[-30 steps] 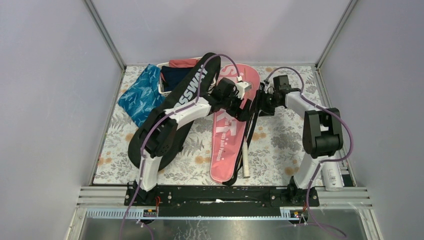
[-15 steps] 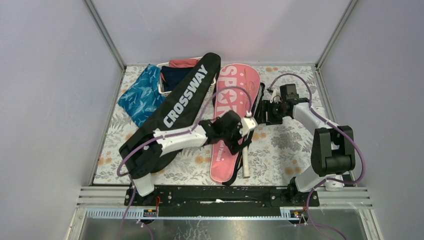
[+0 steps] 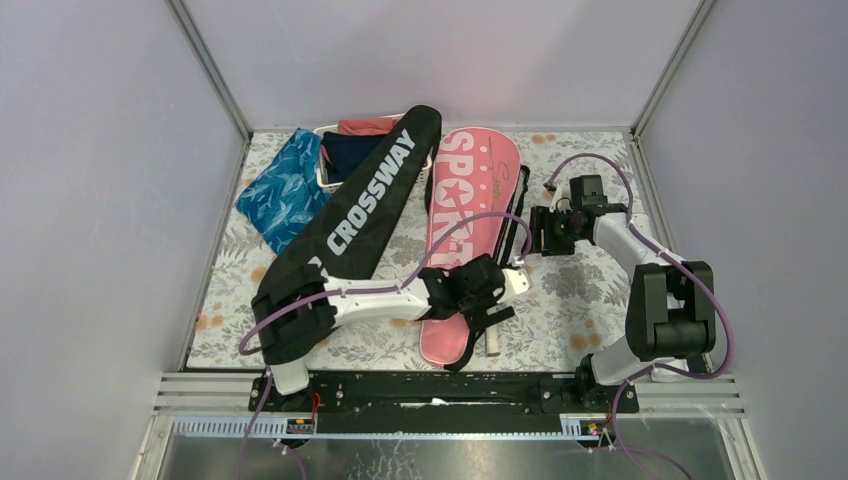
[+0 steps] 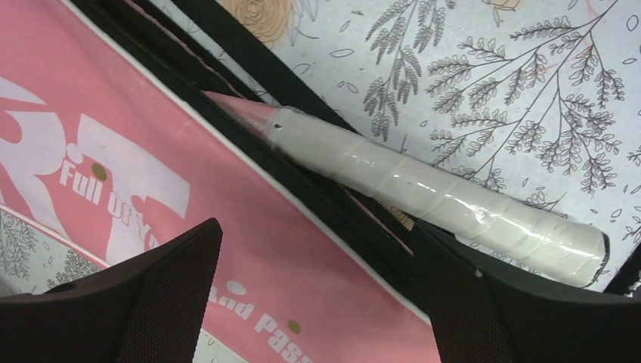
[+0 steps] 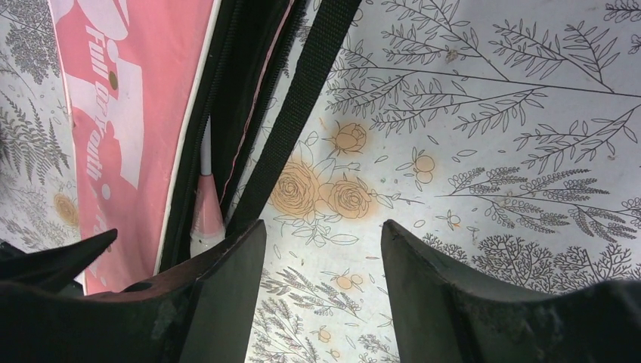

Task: Pack up the badminton gear
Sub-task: Place the racket in the racket bag.

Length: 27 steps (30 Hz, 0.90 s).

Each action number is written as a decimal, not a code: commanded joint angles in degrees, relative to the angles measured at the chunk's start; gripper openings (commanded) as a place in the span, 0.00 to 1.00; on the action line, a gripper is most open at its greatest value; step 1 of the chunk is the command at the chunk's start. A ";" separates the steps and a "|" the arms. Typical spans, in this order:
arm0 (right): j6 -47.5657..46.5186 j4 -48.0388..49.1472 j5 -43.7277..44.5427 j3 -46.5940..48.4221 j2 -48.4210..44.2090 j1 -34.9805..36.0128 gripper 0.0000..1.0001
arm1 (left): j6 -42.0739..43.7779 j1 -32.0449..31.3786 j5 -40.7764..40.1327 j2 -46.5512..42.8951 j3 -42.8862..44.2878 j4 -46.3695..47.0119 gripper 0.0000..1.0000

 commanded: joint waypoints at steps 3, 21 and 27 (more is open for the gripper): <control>-0.98 -0.07 -0.44 -0.46 -1.57 -0.91 0.64 | -0.36 -2.70 -7.64 2.81 2.30 -0.26 0.98; -0.97 0.06 -2.13 -0.84 -0.99 -1.40 0.63 | 1.02 -2.77 -9.76 2.48 1.03 0.22 0.54; -0.99 -0.17 -4.57 -0.95 -1.06 -1.40 0.63 | 1.39 -2.62 -9.93 2.02 1.17 0.25 0.28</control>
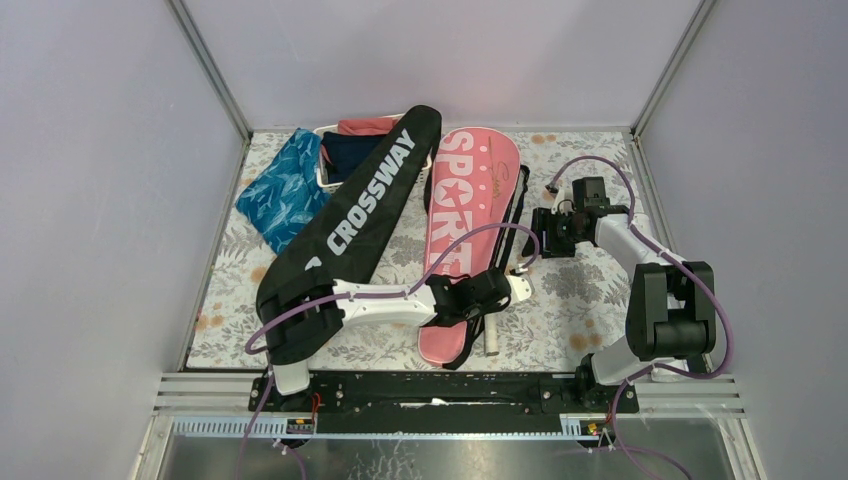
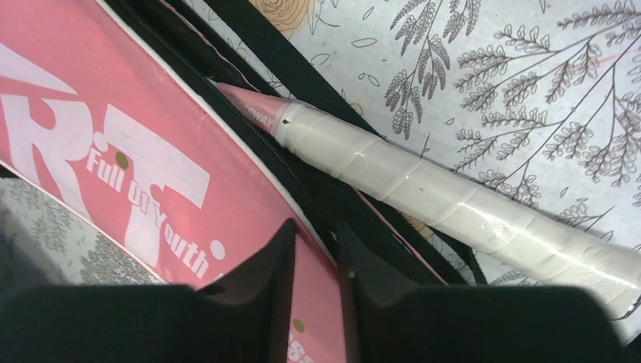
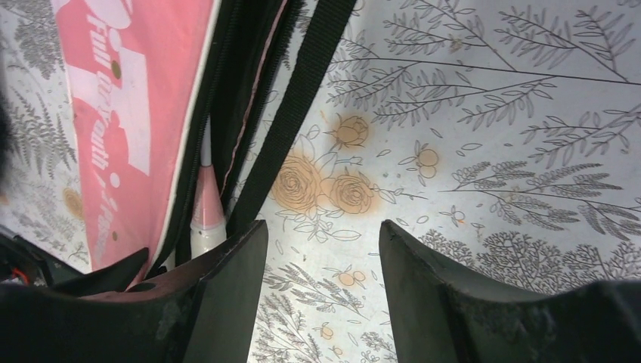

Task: Pack up the badminton gear
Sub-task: Place the racket in the racket bag.

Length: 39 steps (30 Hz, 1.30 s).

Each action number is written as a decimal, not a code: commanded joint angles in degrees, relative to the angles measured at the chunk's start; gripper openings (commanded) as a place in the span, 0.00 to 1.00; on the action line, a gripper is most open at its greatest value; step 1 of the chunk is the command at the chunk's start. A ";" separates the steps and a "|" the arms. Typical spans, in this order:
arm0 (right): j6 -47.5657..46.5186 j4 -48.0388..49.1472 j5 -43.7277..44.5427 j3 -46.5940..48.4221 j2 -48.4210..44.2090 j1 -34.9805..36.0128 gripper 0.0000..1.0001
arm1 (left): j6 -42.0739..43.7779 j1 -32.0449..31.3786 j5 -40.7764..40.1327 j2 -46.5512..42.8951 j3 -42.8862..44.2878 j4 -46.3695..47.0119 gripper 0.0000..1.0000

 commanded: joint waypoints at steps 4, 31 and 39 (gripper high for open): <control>-3.37 -0.98 -9.10 -0.76 -1.15 -0.31 0.64 | 0.43 0.75 -1.57 -0.93 0.56 0.73 0.03; 6.52 12.49 -28.11 -7.55 9.61 7.77 0.70 | -11.58 10.16 9.36 -5.37 0.44 3.72 0.00; 9.25 15.70 -25.97 -6.83 11.34 11.56 0.64 | -14.48 13.34 13.96 -5.75 2.06 3.74 0.00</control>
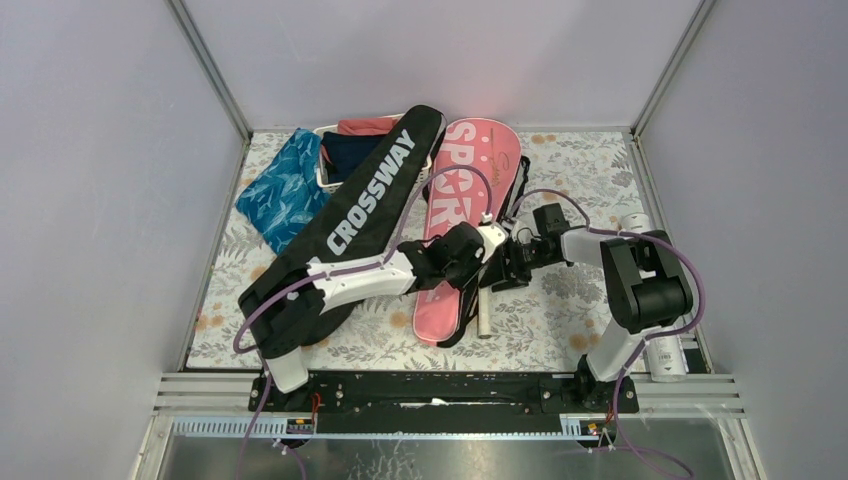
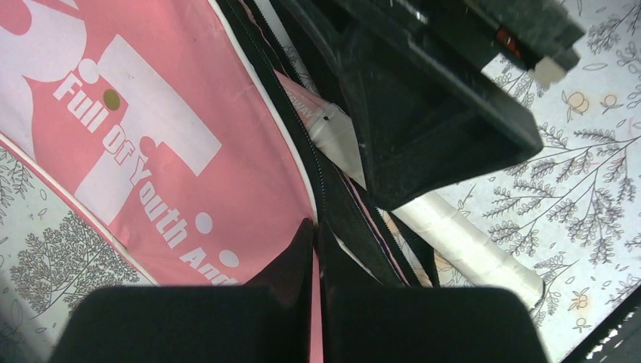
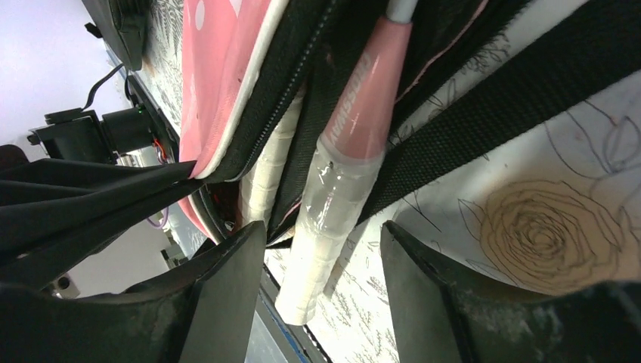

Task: Pack up the badminton gear
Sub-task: Place the racket in the racket bag.

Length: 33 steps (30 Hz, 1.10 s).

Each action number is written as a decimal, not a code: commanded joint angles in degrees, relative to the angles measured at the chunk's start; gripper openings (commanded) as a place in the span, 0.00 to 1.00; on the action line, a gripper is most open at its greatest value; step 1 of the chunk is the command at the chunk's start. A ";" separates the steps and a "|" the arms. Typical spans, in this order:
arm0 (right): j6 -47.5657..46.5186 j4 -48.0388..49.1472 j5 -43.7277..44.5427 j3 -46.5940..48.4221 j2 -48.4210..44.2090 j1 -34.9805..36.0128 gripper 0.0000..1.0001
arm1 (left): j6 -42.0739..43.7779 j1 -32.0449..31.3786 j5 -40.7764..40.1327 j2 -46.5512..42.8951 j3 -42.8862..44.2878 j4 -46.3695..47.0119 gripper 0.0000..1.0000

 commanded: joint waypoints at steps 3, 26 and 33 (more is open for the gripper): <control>4.10 4.72 0.87 2.62 1.74 3.34 0.59 | -2.99 2.79 4.24 -2.16 2.65 2.46 0.00; 21.89 23.14 0.49 4.09 3.75 4.16 0.00 | 1.22 3.99 16.47 -5.48 -3.15 6.45 0.00; 24.68 25.15 2.99 5.59 7.08 4.16 0.00 | 7.20 4.08 17.12 -5.42 -4.57 6.26 0.01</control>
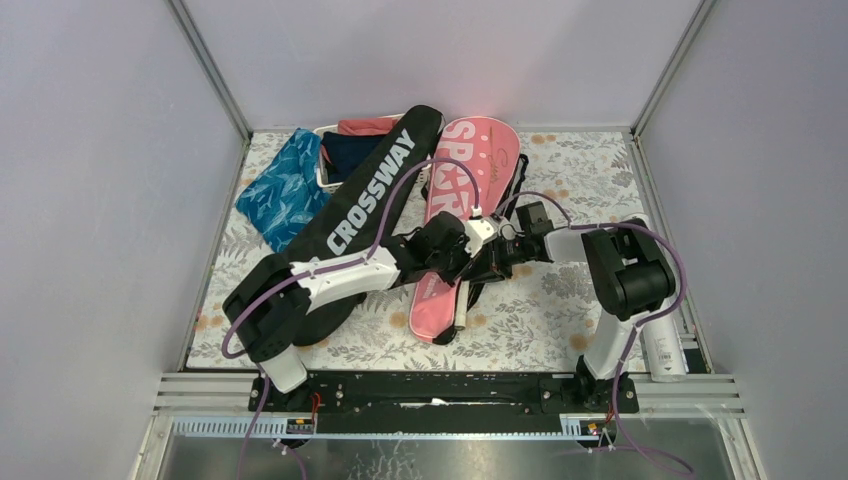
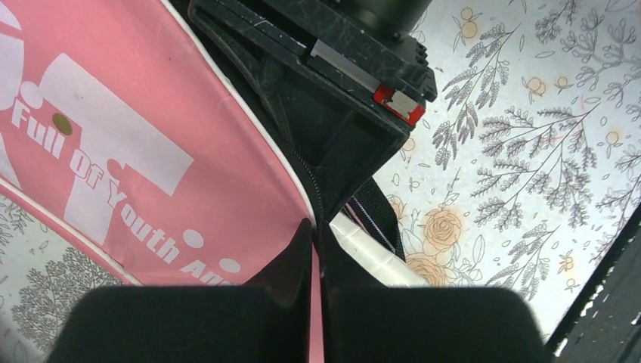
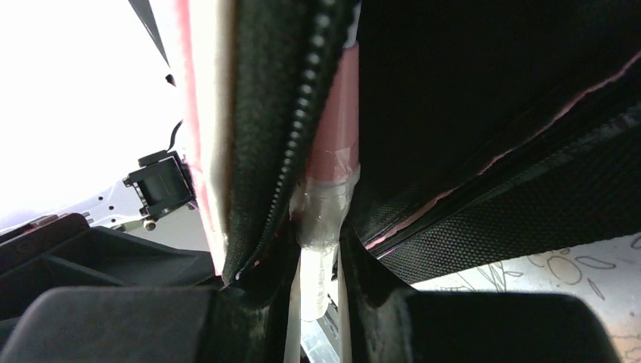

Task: Pack up the badminton gear
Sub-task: Place the racket in the racket bag.

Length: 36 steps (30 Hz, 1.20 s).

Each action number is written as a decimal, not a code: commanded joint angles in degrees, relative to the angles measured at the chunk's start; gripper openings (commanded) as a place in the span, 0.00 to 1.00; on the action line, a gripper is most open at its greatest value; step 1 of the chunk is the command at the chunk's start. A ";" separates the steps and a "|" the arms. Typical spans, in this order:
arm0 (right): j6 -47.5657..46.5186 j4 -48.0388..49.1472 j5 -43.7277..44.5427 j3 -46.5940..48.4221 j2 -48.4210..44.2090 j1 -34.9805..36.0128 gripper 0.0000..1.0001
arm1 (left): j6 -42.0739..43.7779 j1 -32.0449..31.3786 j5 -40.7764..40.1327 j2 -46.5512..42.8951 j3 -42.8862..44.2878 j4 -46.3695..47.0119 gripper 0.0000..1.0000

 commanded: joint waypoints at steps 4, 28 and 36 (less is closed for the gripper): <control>3.28 11.70 6.72 3.93 2.20 -0.91 0.00 | 7.91 -0.26 4.65 -2.21 -0.80 0.54 0.26; 4.28 12.70 8.23 4.50 3.45 -0.87 0.00 | 27.96 -7.56 14.98 -8.90 -5.40 -24.90 0.80; 4.42 12.84 8.10 4.51 3.44 -0.71 0.00 | 27.40 -10.95 13.07 -6.42 -7.03 -23.77 0.61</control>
